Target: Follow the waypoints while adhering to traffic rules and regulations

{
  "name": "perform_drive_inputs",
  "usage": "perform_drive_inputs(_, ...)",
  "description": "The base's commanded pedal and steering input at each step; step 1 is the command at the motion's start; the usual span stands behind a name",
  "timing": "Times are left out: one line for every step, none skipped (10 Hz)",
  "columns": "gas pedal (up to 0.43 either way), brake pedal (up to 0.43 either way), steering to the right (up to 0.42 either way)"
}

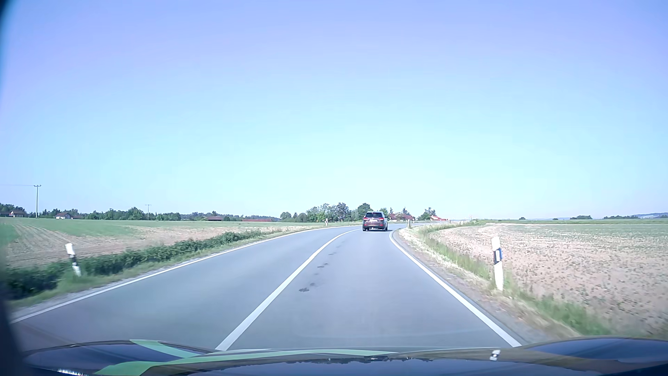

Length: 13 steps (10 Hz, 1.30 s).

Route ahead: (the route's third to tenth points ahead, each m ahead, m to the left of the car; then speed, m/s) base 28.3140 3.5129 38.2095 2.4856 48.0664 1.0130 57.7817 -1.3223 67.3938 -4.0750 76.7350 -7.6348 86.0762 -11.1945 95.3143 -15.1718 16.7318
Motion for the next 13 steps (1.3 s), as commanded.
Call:
perform_drive_inputs(0.008,0.0,0.005)
perform_drive_inputs(0.028,0.0,0.007)
perform_drive_inputs(0.059,0.0,0.008)
perform_drive_inputs(0.067,0.0,0.009)
perform_drive_inputs(0.067,0.0,0.012)
perform_drive_inputs(0.079,0.0,0.014)
perform_drive_inputs(0.079,0.0,0.016)
perform_drive_inputs(0.079,0.0,0.016)
perform_drive_inputs(0.079,0.0,0.017)
perform_drive_inputs(0.079,0.0,0.017)
perform_drive_inputs(0.079,0.0,0.017)
perform_drive_inputs(0.059,0.0,0.017)
perform_drive_inputs(0.0,0.0,0.017)
